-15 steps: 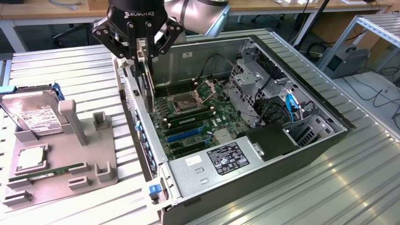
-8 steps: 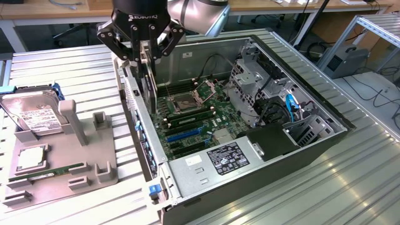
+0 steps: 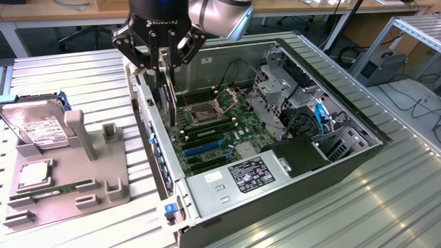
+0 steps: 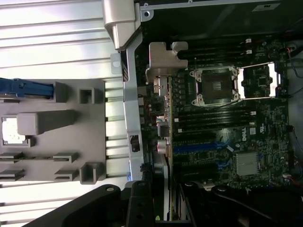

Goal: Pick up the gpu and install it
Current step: 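Pick up the gpu and move the gpu toward the slot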

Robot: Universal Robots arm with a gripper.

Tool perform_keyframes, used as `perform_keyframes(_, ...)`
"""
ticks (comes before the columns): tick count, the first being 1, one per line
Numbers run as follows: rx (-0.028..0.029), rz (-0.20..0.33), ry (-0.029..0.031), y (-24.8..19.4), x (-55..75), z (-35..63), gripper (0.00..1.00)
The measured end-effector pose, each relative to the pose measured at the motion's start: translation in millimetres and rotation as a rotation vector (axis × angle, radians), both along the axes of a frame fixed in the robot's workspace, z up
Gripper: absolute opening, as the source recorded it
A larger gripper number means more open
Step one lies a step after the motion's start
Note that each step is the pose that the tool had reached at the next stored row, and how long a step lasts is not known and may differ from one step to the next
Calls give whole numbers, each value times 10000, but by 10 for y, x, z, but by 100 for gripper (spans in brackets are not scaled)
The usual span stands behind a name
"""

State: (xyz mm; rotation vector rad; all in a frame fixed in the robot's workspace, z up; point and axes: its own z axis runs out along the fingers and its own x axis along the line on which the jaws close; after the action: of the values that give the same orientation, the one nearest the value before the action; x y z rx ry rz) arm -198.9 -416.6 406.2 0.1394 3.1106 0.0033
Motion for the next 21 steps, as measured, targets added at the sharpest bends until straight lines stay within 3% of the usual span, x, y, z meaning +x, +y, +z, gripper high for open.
perform_keyframes(21, -1, 0, 1, 0, 71, -127, 27)
